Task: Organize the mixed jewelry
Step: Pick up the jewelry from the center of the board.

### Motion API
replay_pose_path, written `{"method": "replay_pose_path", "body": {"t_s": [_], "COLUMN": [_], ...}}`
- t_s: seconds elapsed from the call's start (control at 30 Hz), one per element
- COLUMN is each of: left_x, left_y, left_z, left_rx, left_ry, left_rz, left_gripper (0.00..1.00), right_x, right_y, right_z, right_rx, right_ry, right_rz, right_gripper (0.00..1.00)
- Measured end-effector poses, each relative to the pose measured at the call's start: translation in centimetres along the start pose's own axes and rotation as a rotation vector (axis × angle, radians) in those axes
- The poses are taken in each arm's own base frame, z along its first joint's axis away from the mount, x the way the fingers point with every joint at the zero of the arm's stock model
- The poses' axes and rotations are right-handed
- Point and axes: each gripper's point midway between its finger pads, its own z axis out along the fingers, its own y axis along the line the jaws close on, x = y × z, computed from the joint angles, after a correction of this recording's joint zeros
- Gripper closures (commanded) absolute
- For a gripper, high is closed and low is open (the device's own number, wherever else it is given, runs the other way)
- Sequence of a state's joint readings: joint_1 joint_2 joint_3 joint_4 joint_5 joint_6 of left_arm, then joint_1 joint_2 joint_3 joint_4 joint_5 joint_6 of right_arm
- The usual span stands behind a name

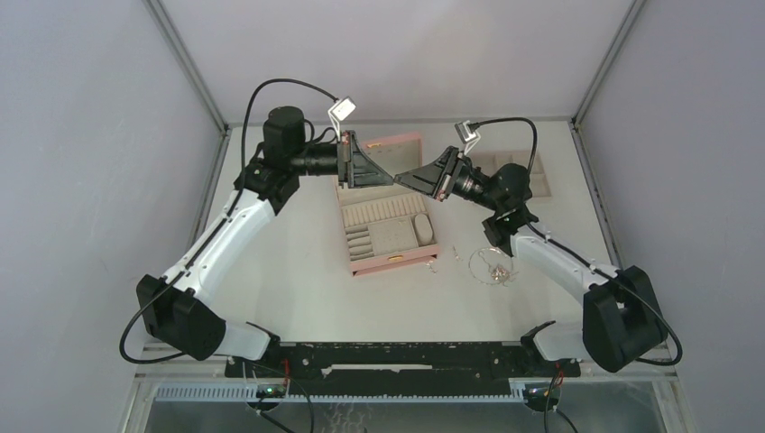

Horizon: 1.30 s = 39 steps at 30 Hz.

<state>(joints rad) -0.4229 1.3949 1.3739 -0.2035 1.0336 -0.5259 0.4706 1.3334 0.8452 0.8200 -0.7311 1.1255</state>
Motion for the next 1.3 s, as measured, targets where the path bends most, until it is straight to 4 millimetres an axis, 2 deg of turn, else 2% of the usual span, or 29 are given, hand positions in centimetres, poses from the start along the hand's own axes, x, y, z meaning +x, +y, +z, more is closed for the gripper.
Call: {"method": "replay_pose_path", "body": {"t_s": [0.13, 0.23, 0.47, 0.97, 1.1, 1.3], "left_x": [0.0, 0.0, 0.0, 0.3, 0.3, 0.1], "left_y": [0.0, 0.1, 0.1, 0.4, 0.4, 0.7], "left_z": [0.0, 0.0, 0.0, 0.1, 0.0, -0.2], "left_rx": [-0.001, -0.002, 0.000, 0.007, 0.004, -0.004], "left_ry": [0.000, 0.000, 0.000, 0.016, 0.014, 0.006], "left_rz": [-0.001, -0.001, -0.001, -0.023, -0.028, -0.030], "left_gripper": [1.00, 1.00, 1.00, 0.62, 0.57, 0.55], "right_x": [0.1, 0.1, 0.0, 0.2, 0.3, 0.3], "right_y": [0.0, 0.2, 0.2, -0.7, -1.1, -1.5], "right_z": [0.1, 0.1, 0.1, -0.1, -0.2, -0.3], "right_rx": [-0.010, -0.018, -0.020, 0.038, 0.055, 0.076], "right_ry": [0.009, 0.010, 0.012, 0.020, 0.021, 0.021], "right_rz": [0.010, 0.016, 0.017, 0.041, 0.053, 0.068], "right_gripper": [0.88, 1.00, 1.00, 1.00, 1.00, 1.00]}}
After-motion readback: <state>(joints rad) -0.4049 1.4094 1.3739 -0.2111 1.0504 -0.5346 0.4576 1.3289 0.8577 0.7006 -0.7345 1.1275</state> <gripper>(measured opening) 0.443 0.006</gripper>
